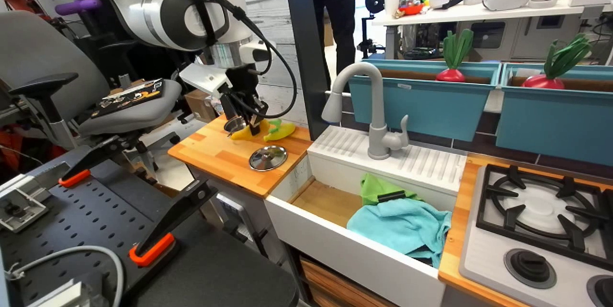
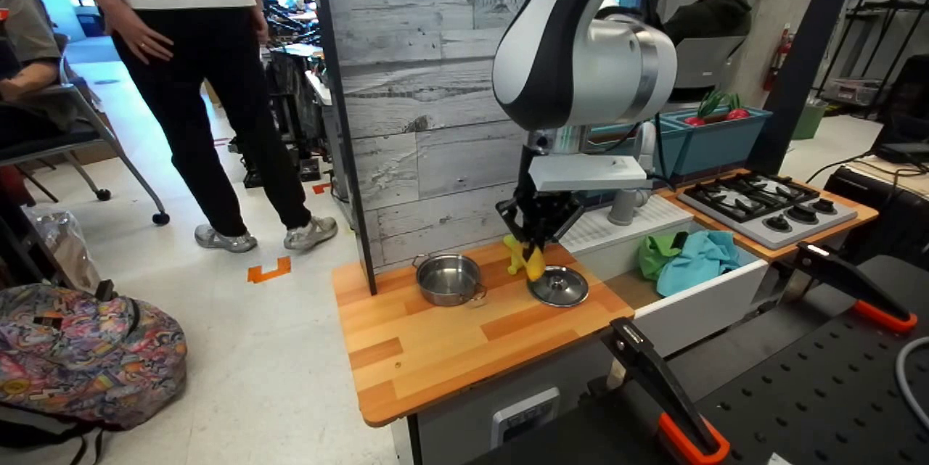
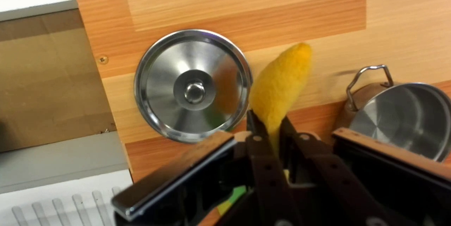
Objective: Pick up the toy from the pot and put it on the table.
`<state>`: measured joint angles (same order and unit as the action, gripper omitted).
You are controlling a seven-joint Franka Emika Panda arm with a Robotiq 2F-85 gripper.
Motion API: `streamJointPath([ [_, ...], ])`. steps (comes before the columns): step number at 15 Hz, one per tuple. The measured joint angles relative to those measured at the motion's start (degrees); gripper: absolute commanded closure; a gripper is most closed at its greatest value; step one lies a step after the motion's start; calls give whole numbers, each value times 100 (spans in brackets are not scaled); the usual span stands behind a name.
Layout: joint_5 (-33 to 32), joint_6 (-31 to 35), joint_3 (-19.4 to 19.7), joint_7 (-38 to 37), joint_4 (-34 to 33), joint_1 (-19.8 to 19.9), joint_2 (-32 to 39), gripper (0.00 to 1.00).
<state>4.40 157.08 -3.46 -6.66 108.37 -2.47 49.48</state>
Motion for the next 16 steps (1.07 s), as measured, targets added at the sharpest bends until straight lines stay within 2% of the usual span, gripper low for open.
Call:
streamJointPath([
  [6,-51,-31,49,-5,-303,-285,414,97],
  [7,-52,-46,65,-16,-378,-325,486,64],
  [8,-52,-71,88,-29,-460,-362,557,63],
  [16,-51,-463,114,-79,-853,-412,698,5],
])
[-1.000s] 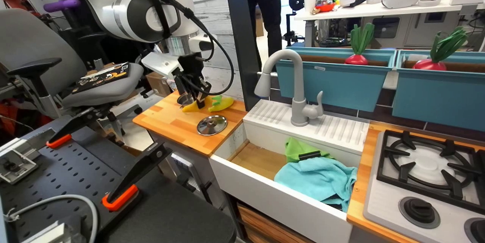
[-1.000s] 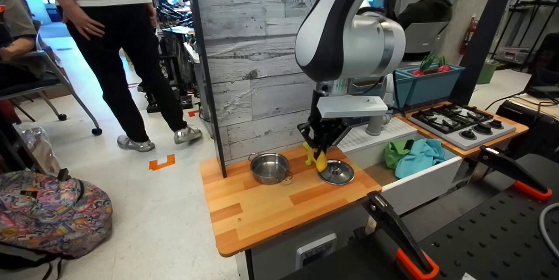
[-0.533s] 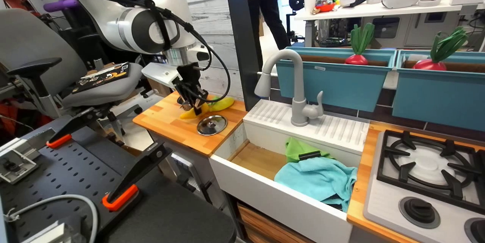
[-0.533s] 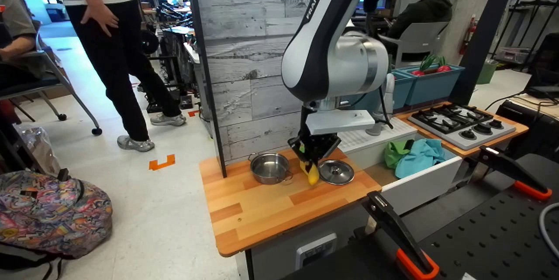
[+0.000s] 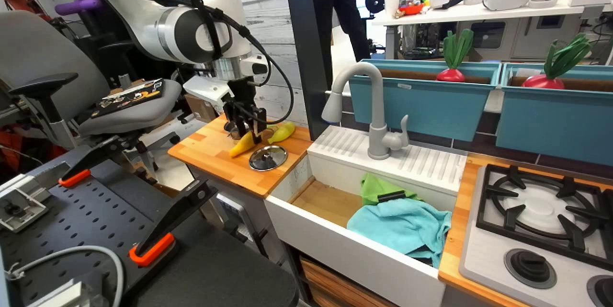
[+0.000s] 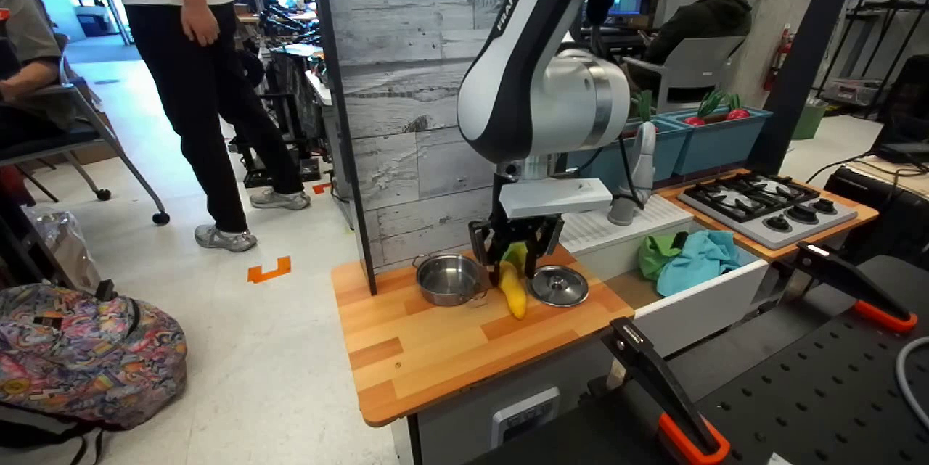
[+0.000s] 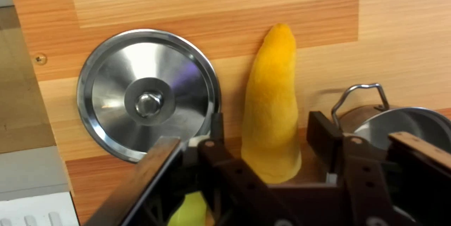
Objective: Pick up the toy from the pot and put it on the table.
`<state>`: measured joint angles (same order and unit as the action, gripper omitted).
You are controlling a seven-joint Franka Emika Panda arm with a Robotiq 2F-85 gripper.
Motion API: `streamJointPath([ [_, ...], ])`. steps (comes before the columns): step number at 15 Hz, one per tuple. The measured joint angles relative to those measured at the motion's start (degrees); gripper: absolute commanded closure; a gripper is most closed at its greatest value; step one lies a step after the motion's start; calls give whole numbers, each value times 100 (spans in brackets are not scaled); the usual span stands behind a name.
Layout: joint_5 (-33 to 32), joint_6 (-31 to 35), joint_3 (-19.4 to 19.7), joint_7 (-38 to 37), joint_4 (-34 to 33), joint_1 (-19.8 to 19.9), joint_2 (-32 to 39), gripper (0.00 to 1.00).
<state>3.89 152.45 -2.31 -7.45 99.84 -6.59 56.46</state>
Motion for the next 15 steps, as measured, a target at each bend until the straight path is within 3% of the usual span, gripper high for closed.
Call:
streamJointPath([
  [2,0,1,-12,11,51,-5,-96,0],
  [9,-144,50,-14,77,895,-94,-1062,0],
  [15,-147,51,-4,77,998,-96,-1114,0],
])
